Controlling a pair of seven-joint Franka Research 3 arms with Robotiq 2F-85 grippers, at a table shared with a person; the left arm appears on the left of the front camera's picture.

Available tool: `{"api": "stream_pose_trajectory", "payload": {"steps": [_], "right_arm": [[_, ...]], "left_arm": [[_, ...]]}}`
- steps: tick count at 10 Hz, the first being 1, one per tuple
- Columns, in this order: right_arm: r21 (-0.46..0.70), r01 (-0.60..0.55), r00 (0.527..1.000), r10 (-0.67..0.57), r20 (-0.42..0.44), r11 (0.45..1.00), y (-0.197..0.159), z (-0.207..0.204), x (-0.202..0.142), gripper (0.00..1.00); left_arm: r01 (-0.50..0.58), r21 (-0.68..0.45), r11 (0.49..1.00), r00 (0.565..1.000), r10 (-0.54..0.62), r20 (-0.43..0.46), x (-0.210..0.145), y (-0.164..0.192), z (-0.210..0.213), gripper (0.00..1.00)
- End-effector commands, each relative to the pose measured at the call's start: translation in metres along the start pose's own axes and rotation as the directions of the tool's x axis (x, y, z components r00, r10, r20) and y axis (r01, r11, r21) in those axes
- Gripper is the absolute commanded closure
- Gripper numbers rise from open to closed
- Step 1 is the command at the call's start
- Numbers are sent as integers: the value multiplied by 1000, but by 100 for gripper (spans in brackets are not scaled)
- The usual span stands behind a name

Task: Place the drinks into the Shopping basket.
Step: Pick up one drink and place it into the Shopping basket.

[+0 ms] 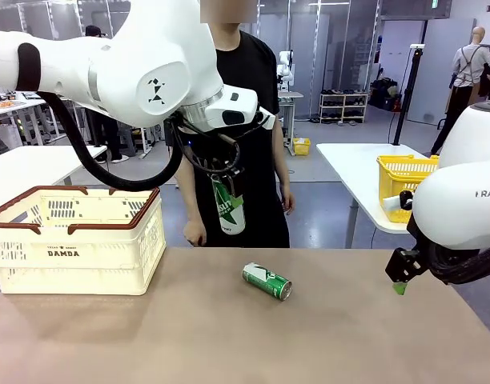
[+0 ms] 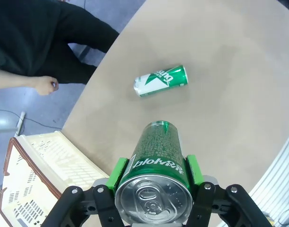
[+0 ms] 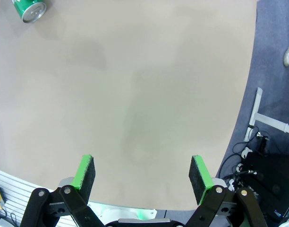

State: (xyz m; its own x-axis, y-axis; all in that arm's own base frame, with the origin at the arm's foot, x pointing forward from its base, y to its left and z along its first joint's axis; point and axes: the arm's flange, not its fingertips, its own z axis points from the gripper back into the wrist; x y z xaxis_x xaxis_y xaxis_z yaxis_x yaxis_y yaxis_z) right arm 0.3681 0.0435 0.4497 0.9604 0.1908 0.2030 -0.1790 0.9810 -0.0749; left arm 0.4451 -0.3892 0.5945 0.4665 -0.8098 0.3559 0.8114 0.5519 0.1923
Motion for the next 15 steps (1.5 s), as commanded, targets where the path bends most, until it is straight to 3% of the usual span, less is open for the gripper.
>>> {"api": "stream_pose_trajectory", "payload": {"steps": [1, 3, 4, 7, 9, 10, 14, 15], "right_arm": [[-2, -5, 1000, 5, 1, 1000, -1, 1, 0, 0], [-2, -5, 1000, 5, 1, 1000, -1, 1, 0, 0], [-2, -5, 1000, 5, 1, 1000, -1, 1, 0, 0], [-2, -5, 1000, 5, 1, 1000, -1, 1, 0, 0], [-2, -5, 1000, 5, 1, 1000, -1, 1, 0, 0], [-2, -5, 1000, 5, 1, 1000, -1, 1, 0, 0], [-2, -5, 1000, 5, 1, 1000, -1, 1, 0, 0], [-2, -5, 1000, 5, 1, 1000, -1, 1, 0, 0]], "left_arm": [[-2, 13, 1000, 1000, 2, 4, 1, -2, 4, 78], [-2, 13, 1000, 1000, 2, 4, 1, -2, 4, 78], [1, -1, 1000, 1000, -1, -1, 0, 0, -1, 41], [-179, 131, 975, 983, 182, -8, 1, 62, 8, 41], [-315, 178, 932, 949, 312, 45, -7, 113, 34, 41], [-380, 199, 904, 924, 382, 29, -14, 139, 44, 41], [-678, 320, 662, 720, 685, 108, -81, 248, 62, 41], [-701, 307, 643, 701, 701, 132, -102, 267, 63, 41]]}}
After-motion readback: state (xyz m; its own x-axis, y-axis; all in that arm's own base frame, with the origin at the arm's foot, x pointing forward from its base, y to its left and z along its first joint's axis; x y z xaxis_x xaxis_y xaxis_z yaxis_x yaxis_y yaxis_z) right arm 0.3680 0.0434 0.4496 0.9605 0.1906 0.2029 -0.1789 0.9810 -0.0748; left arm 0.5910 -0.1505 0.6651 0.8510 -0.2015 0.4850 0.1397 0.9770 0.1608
